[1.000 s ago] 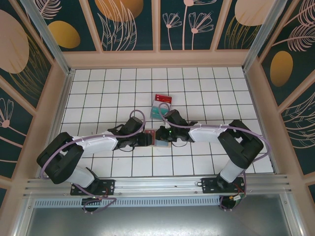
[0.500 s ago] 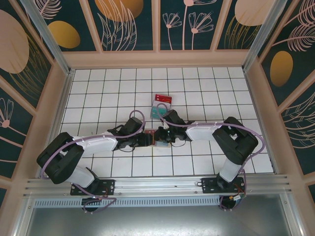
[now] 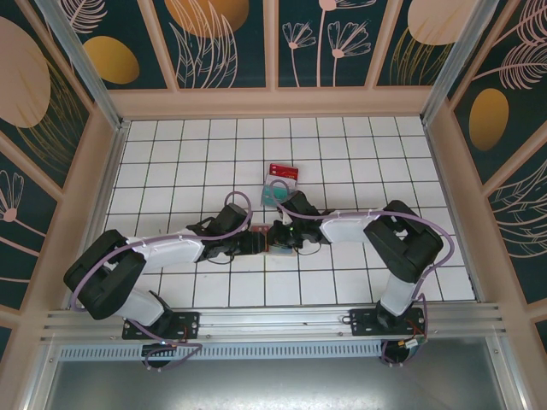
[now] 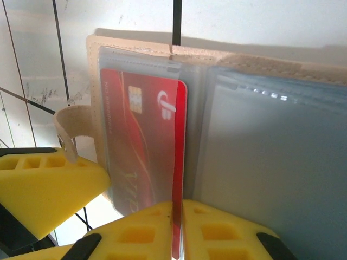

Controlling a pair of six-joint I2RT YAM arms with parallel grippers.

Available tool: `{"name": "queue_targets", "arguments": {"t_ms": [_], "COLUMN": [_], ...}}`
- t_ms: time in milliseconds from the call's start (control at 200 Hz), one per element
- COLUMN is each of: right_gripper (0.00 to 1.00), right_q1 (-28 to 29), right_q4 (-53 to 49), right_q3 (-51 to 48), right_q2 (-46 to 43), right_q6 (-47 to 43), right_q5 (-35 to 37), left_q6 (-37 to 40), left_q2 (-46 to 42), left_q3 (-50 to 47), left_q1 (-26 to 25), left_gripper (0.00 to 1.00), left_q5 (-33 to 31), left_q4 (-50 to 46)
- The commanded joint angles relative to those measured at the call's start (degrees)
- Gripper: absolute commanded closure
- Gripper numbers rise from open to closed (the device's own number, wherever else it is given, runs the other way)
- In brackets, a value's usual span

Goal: Take the credit cards out of the card holder

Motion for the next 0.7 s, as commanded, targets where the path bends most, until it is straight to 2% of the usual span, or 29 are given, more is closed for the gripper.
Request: {"name": "queue_targets", "arguments": {"t_ms": [0, 30, 696], "right_gripper": [0.96, 1.0, 1.0], "right_q1": [0.3, 0.25, -2.68], "right_q4": [-0.26, -0.32, -4.47], "right_q3": [0.96, 0.94, -2.94], "right_q2": [0.86, 0.74, -5.58], "right_q6": [0.2, 0.25, -0.46], "right_q5": [-1.61, -1.46, 1.3], "left_q6": [-0.69, -0.69, -1.03], "left_q2": [1.18, 1.23, 1.47], "left_q3": [-0.53, -0.53, -0.8], "left_q1": [0.18, 0.15, 0.12], "left_gripper": [0.48, 0.48, 0.51], "left_q5": [0.93, 0.84, -0.97], "left_q4": [0.18, 0.1, -1.78]}}
